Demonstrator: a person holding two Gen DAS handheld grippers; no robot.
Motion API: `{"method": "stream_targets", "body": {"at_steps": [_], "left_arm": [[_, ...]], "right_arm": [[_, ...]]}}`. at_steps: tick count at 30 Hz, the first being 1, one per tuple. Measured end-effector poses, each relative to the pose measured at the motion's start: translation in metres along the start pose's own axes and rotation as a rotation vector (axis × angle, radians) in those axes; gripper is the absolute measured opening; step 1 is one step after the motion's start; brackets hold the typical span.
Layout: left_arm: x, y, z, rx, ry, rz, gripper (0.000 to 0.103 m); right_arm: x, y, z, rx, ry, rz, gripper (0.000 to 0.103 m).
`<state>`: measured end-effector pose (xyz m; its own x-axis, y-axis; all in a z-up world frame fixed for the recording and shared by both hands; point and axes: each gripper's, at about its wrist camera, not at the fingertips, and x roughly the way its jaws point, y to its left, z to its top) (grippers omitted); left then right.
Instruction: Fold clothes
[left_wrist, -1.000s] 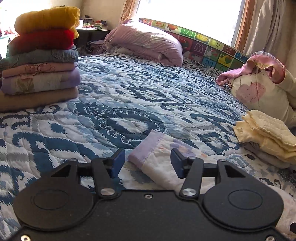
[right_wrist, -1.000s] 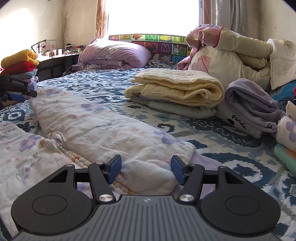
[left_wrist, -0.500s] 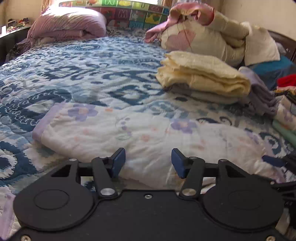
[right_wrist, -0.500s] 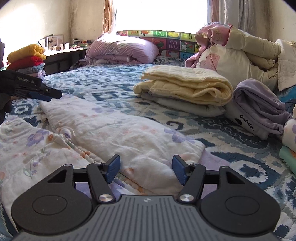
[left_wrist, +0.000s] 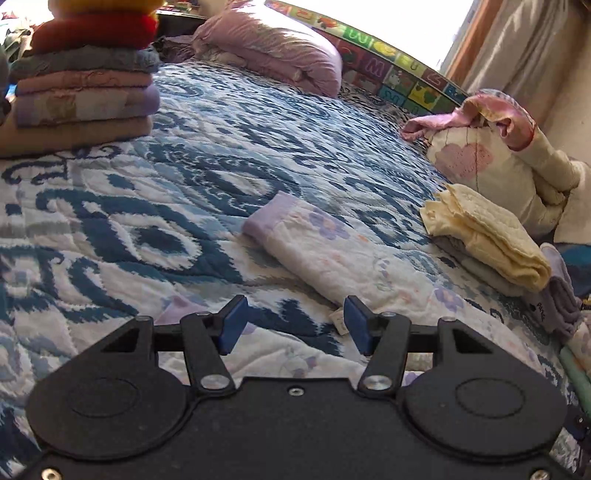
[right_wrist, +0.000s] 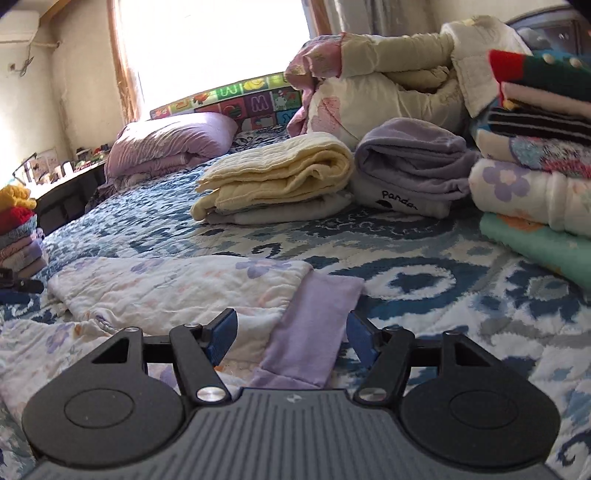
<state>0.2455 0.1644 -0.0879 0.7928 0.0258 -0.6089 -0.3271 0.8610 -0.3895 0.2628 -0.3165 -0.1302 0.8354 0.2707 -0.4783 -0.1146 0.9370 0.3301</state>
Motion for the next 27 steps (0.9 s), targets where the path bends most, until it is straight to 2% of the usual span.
{"method": "stream_targets", "body": {"at_steps": [1,4,8,11,14,16,18,19,22,23,24,25,26,27], "left_arm": [[-0.010,0.010,-0.003,-0.041,-0.003,0.001,0.063],[-0.039,0.038,-0.018,-0.138,-0.018,0.005,0.067],[-0.068,0.074,-0.040,-0.274,-0.008,-0.003,0.068],[-0.076,0.091,-0.054,-0.361,0.020,-0.071,0.068],[-0.075,0.096,-0.060,-0.421,0.029,-0.153,0.068],[-0.068,0.095,-0.064,-0.436,0.028,-0.166,0.067],[-0.059,0.093,-0.066,-0.434,0.027,-0.159,0.065],[-0.055,0.092,-0.066,-0.436,0.021,-0.155,0.060],[-0.045,0.089,-0.065,-0.437,0.001,-0.152,0.048],[-0.041,0.088,-0.064,-0.431,-0.001,-0.151,0.042],[-0.038,0.086,-0.064,-0.422,0.006,-0.151,0.028],[-0.039,0.084,-0.064,-0.400,0.004,-0.150,0.015],[-0.042,0.081,-0.064,-0.371,-0.005,-0.146,0.011],[-0.046,0.079,-0.064,-0.343,-0.013,-0.143,0.009]], "right_arm": [[-0.007,-0.011,-0.003,0.080,-0.003,0.004,0.066],[-0.030,-0.041,-0.018,0.330,-0.041,0.041,0.074],[-0.050,-0.065,-0.044,0.551,-0.026,0.085,0.075],[-0.059,-0.062,-0.058,0.609,0.004,0.132,0.075],[-0.059,-0.045,-0.068,0.586,0.058,0.172,0.074],[-0.055,-0.032,-0.072,0.559,0.085,0.184,0.075],[-0.052,-0.019,-0.074,0.520,0.071,0.155,0.074],[-0.050,-0.014,-0.075,0.504,0.062,0.146,0.073],[-0.046,-0.012,-0.080,0.531,0.036,0.120,0.055],[-0.046,-0.015,-0.082,0.554,0.028,0.109,0.042],[-0.044,-0.019,-0.084,0.583,0.022,0.101,0.028],[-0.043,-0.024,-0.087,0.619,0.018,0.106,0.022],[-0.042,-0.030,-0.090,0.655,0.014,0.113,0.012],[-0.041,-0.032,-0.090,0.672,0.008,0.121,0.010]]}}
